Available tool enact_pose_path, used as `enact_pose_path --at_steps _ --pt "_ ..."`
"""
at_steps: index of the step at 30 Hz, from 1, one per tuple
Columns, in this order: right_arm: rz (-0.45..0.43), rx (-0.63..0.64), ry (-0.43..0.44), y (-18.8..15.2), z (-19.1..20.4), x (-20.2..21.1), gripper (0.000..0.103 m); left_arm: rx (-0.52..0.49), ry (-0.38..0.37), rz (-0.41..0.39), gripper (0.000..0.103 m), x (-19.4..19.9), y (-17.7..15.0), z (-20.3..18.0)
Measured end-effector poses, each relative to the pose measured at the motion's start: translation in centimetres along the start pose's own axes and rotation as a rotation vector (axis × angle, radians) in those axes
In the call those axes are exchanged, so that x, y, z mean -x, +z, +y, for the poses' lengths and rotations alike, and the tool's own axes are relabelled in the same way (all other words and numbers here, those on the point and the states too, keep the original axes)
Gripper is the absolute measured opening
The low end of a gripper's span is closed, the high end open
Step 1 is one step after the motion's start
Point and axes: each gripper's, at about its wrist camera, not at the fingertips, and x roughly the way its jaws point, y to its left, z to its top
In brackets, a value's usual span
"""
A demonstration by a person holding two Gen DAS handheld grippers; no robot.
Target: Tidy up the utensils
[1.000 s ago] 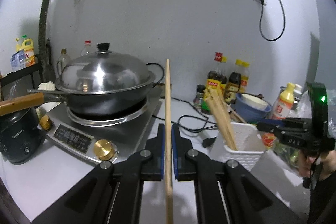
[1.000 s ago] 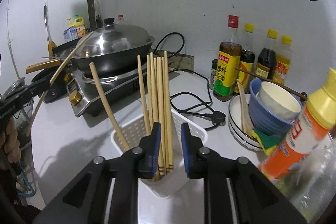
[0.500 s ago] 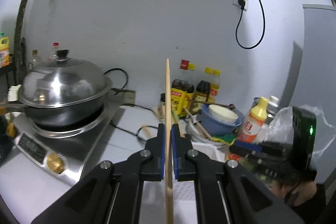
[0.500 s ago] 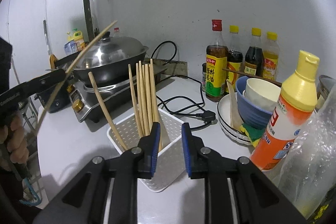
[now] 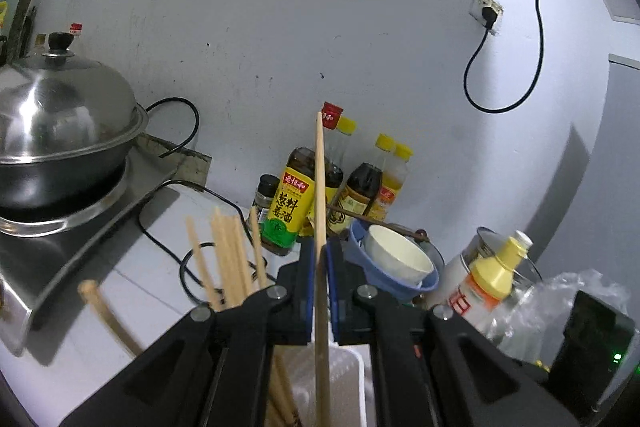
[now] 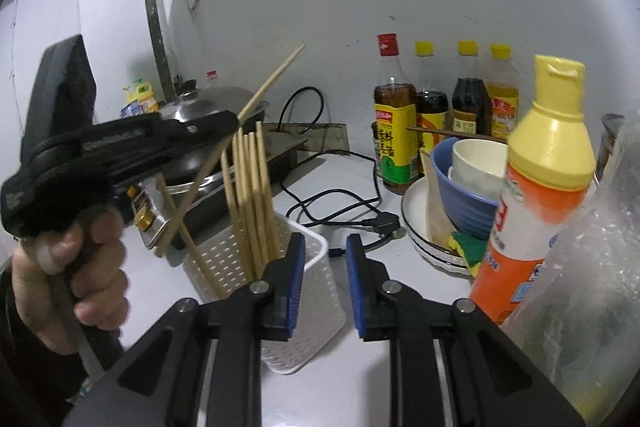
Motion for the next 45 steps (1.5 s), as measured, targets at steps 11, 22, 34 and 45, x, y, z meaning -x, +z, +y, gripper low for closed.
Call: enact_pose_path --at_steps 11,22,34,45 --pt "-0.007 -0.052 -0.003 -0.7 -2.1 -0.5 0.019 -0.036 0.114 0.033 0.005 -3.3 -3.7 -0.8" --pt "-0.006 -0.046 -0.001 -0.5 -1.4 -0.6 0.019 -0.08 0.104 0.101 0.005 -2.3 -5.6 -0.6" --pt "-0.021 -0.035 -0.024 0.0 0.5 1.2 0.019 -0.103 0.08 0.094 0.037 2.7 -4.5 -0.8" --pt "0.002 -0.034 -0.082 -0.9 3.5 3.1 0.019 -0.137 0.09 0.028 0.05 9.9 -3.7 0.6"
